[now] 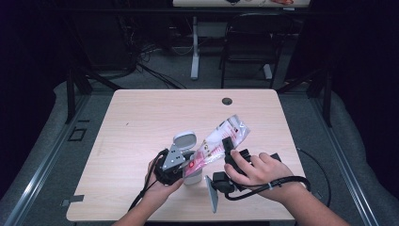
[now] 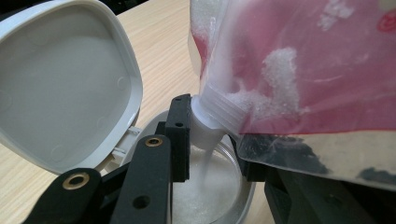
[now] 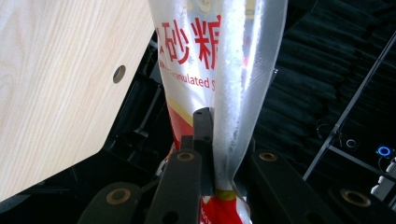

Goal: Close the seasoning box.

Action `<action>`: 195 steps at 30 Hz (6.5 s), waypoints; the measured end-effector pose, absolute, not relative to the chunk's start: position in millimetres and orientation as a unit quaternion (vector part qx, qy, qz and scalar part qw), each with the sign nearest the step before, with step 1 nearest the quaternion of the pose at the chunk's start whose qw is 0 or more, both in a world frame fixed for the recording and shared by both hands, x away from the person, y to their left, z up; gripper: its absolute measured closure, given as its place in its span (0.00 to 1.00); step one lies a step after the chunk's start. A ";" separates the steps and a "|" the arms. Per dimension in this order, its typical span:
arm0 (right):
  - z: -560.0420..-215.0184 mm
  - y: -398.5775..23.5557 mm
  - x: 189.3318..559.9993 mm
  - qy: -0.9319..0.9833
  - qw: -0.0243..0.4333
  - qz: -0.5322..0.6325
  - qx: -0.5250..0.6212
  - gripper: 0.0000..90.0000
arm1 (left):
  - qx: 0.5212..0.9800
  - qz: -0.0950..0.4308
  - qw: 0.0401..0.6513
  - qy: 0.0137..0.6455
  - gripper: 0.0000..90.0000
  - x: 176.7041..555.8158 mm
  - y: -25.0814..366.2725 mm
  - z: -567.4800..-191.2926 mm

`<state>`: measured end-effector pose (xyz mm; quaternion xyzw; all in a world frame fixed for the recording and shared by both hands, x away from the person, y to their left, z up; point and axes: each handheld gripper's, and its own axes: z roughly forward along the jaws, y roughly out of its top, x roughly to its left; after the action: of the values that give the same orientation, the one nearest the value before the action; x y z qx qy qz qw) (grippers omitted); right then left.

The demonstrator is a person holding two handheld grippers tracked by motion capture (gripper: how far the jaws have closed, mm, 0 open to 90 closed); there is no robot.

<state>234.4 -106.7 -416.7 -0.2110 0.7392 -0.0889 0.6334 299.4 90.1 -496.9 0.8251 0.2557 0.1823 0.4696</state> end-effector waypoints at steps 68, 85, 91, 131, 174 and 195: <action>-430.1 -128.6 233.3 0.766 0.623 -0.050 -0.150 0.95 | 0.825 0.193 0.468 0.251 0.78 296.2 86.5 -495.2; -435.4 -136.7 237.3 0.783 0.611 -0.023 -0.116 0.96 | 0.823 0.198 0.471 0.250 0.78 295.3 88.9 -492.5; -439.4 -139.3 238.5 0.789 0.606 -0.011 -0.102 0.96 | 0.822 0.200 0.471 0.249 0.78 295.3 90.3 -491.0; -453.4 -148.2 242.9 0.811 0.581 0.056 -0.035 0.96 | 0.836 0.222 0.451 0.222 0.78 293.3 95.9 -478.1; -498.5 -162.4 254.0 0.851 0.486 0.180 0.083 0.95 | 0.846 0.240 0.433 0.200 0.79 291.6 92.5 -475.9; -513.6 -163.2 253.2 0.866 0.450 0.194 0.100 0.85 | 0.840 0.230 0.448 0.204 0.80 291.5 90.4 -476.8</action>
<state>253.2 -163.2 -513.6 0.1004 0.8660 0.1945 0.4496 291.5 90.4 -476.8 0.8395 0.2043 0.2305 0.4476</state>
